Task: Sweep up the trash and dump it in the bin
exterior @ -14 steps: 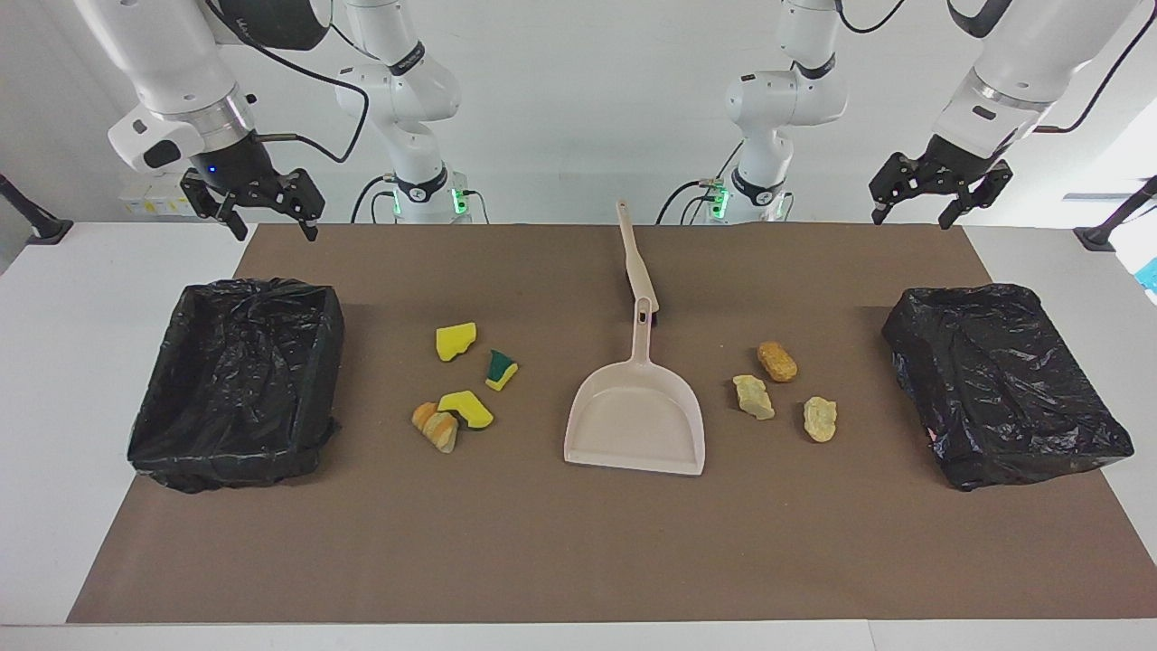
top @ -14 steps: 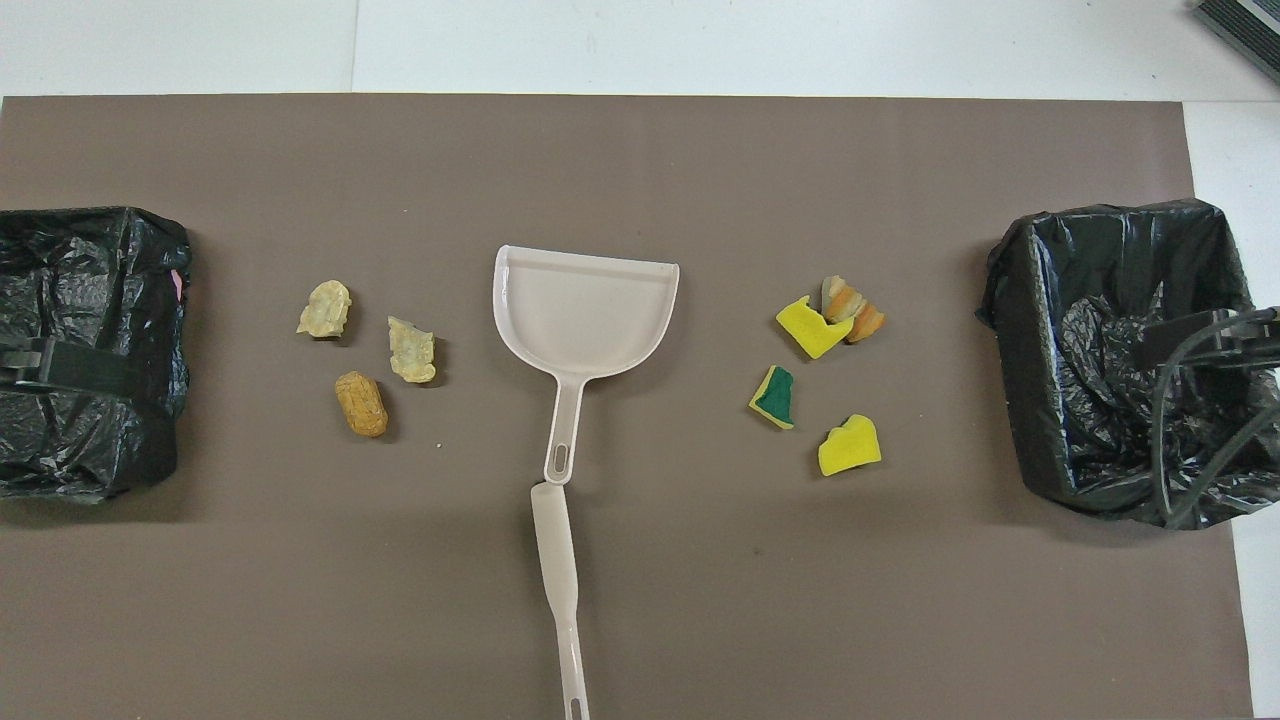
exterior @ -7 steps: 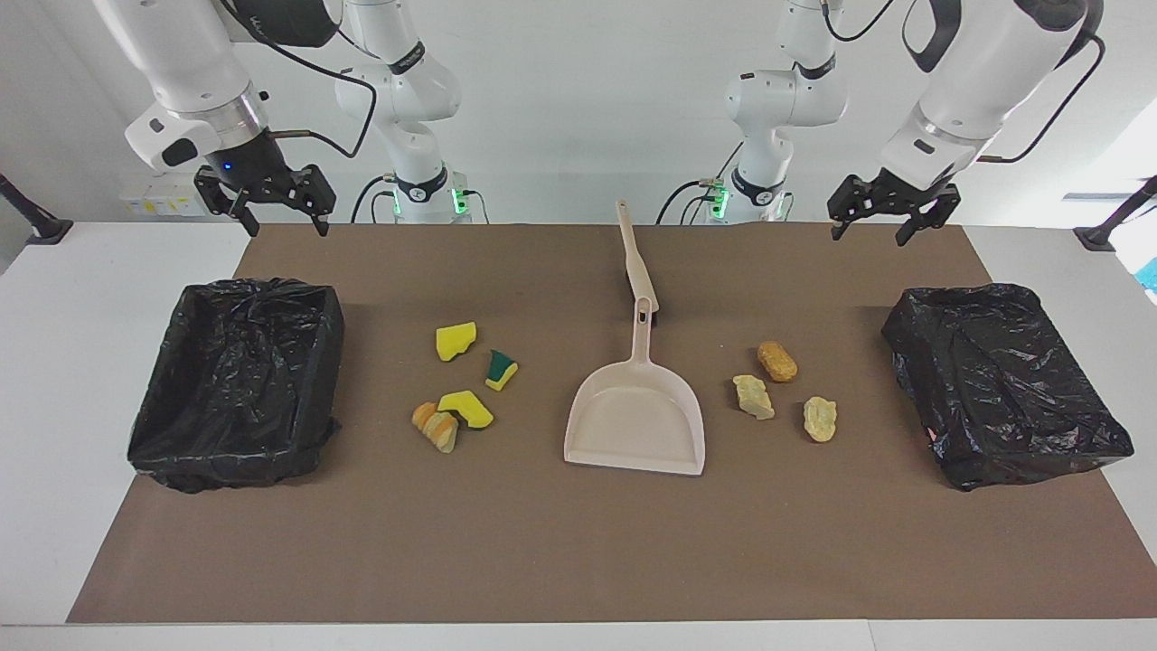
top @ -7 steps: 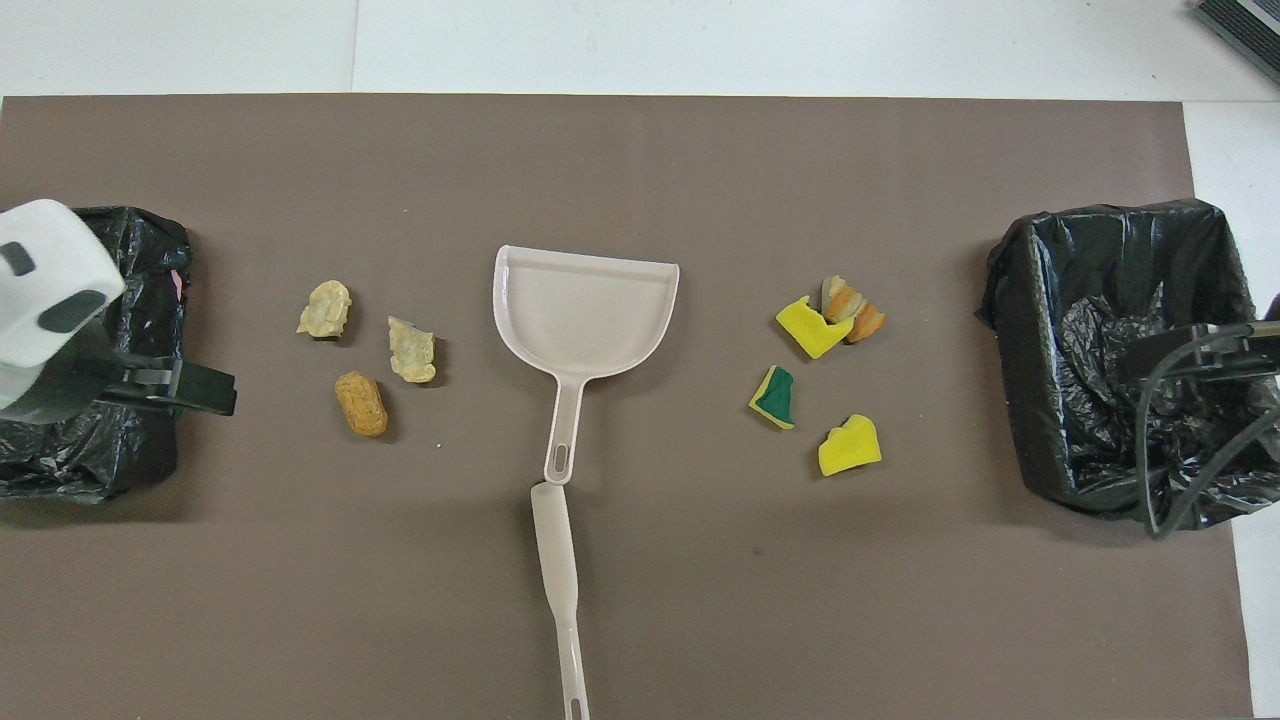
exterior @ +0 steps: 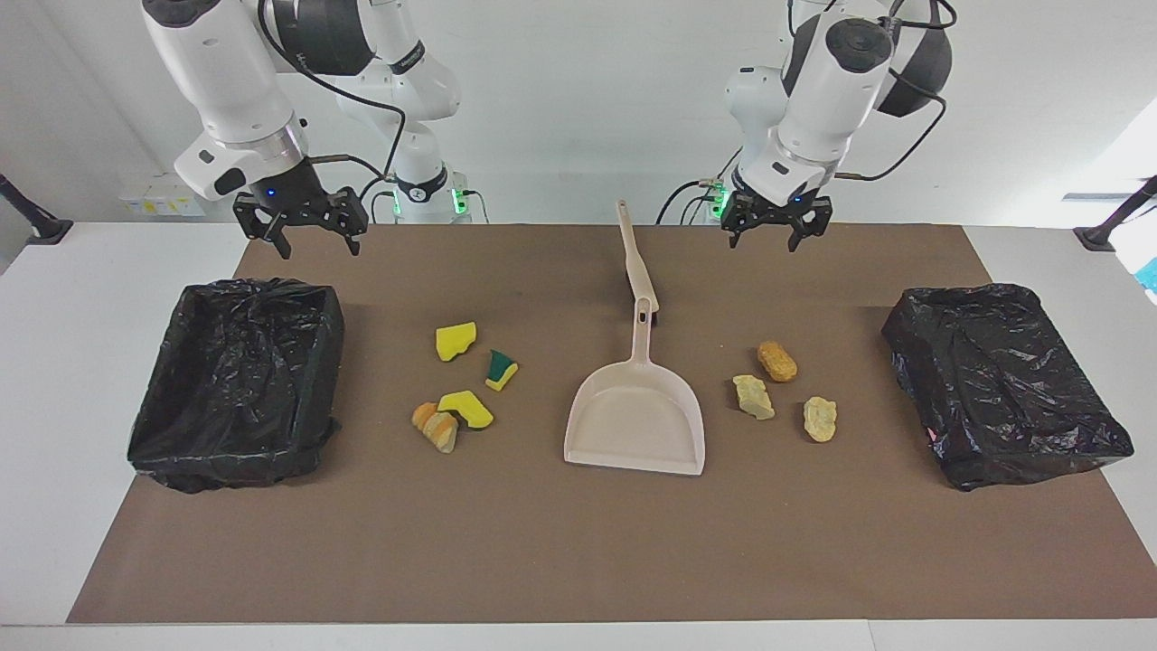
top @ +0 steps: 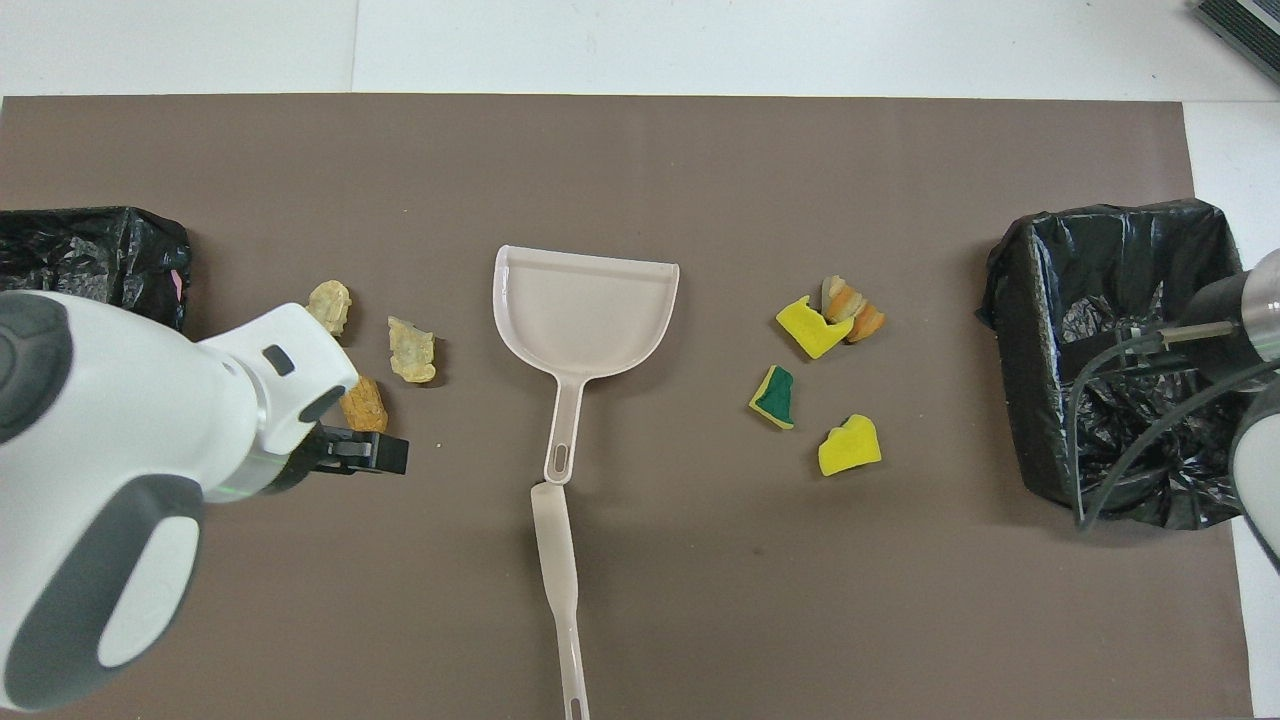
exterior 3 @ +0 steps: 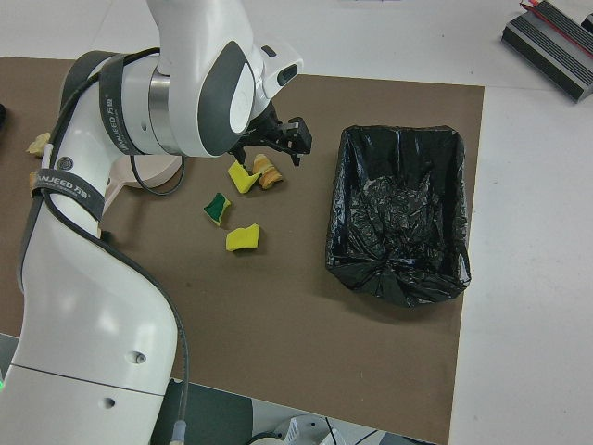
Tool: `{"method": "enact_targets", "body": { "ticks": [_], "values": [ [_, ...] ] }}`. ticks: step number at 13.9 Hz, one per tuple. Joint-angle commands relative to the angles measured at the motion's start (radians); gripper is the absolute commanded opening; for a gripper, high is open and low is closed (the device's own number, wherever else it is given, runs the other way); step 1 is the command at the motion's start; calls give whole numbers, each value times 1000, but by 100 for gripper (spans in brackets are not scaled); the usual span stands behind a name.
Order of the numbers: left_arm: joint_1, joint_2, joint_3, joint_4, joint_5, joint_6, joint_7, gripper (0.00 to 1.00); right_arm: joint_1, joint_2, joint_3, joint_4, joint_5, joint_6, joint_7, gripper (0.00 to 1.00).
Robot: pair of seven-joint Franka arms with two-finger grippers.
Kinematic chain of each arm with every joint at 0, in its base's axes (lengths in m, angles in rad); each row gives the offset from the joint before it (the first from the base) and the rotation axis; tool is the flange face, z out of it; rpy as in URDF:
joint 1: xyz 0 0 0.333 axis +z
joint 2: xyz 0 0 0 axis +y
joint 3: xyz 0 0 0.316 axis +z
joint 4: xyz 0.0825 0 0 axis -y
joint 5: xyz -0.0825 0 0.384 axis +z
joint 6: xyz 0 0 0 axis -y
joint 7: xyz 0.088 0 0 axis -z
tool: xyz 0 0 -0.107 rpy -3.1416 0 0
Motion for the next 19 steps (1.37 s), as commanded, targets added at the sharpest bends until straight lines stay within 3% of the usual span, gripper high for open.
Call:
{"method": "enact_targets", "body": {
  "ticks": [1,5,9,14,19],
  "values": [
    [-108,-54,18,-95,-12,74,-120,100,37,54,5,28,9,21,34,100],
    [-218,-52,17,-186,-13,164,-227,100,102,139,6,59,13,35,57,100],
    [-368,-36,17,-304,-13,270,-318,100,222,228,6,59,18,149,237,100],
    [-514,-19,17,-433,-42,410,-413,100,233,225,8,31,20,189,249,100],
    [-539,-2,15,-484,-52,485,-444,100,233,216,8,11,20,193,251,100]
  ]
}}
